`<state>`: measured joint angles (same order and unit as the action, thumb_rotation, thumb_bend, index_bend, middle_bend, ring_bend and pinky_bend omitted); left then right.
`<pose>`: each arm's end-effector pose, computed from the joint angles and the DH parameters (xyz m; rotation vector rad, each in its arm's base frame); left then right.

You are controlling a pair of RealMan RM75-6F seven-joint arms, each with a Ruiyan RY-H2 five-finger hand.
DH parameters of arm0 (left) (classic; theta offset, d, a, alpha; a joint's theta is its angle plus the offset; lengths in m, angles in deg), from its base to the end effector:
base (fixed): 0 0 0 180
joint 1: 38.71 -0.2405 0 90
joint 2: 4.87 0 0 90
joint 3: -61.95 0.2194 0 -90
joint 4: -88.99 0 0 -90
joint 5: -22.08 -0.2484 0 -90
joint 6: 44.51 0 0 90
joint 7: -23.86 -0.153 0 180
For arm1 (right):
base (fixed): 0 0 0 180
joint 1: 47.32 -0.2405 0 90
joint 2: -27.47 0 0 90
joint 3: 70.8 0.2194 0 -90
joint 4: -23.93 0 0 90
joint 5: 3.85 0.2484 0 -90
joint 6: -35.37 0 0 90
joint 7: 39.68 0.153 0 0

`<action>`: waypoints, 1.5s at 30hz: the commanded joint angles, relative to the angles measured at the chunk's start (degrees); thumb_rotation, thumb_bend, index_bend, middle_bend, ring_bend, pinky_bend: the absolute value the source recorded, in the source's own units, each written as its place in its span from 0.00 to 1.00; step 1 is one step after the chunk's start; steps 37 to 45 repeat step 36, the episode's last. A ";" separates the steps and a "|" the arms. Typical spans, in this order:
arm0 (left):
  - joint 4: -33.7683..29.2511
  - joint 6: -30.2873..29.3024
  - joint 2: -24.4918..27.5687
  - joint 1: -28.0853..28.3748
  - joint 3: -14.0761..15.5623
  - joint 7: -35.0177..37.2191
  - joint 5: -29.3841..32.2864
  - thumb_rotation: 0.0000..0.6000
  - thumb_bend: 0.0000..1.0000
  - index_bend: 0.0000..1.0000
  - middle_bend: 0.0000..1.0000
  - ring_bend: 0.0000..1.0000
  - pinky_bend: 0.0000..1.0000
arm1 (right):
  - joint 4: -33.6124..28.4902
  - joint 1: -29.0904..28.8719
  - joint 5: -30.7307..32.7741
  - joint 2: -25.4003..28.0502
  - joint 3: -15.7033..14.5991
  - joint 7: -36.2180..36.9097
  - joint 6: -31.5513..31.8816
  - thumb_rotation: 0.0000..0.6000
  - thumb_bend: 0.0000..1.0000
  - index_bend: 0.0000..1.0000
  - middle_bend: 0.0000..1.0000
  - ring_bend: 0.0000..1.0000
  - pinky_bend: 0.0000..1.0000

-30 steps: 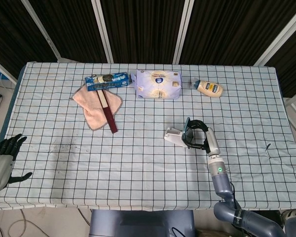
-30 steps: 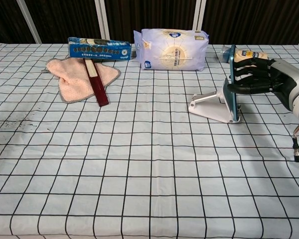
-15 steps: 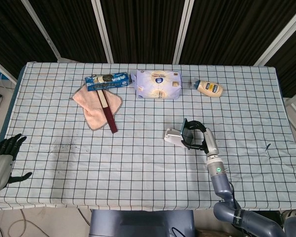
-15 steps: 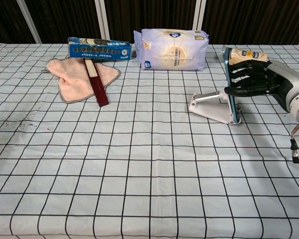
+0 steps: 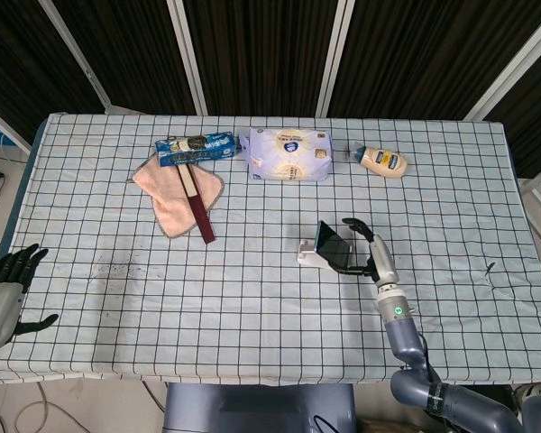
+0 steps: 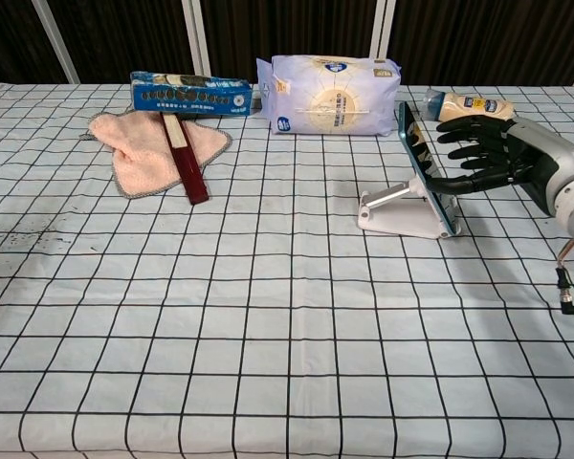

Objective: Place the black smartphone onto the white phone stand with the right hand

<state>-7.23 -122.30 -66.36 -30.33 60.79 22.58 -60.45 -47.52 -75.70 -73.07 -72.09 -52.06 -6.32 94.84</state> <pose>-0.2900 0.1983 0.0955 -1.4594 -1.0058 -0.8239 -0.1835 -0.3392 -0.0563 1.0258 -1.7653 1.5111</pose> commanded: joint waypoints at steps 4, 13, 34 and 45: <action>0.01 -0.04 0.01 0.00 -0.01 0.06 -0.05 1.00 0.00 0.00 0.00 0.00 0.00 | -1.07 0.03 0.27 0.23 0.07 -2.04 0.70 1.00 0.00 0.10 0.12 0.13 0.14; 0.02 -0.22 0.06 -0.04 0.08 0.16 -0.39 1.00 0.00 0.00 0.00 0.00 0.00 | -5.47 2.39 -1.88 5.45 -1.47 -6.22 3.96 1.00 0.03 0.07 0.10 0.10 0.14; 1.17 -1.18 -1.03 -0.23 -0.36 -3.21 0.17 1.00 0.00 0.00 0.00 0.00 0.00 | -24.36 20.06 -8.25 33.19 -14.52 -41.36 22.42 1.00 0.06 0.00 0.00 0.00 0.14; 1.28 -1.31 -1.10 -0.24 -0.56 -3.23 0.42 1.00 0.00 0.00 0.00 0.00 0.00 | -23.95 20.59 -8.58 33.22 -14.89 -43.01 23.17 1.00 0.06 0.00 0.00 0.00 0.14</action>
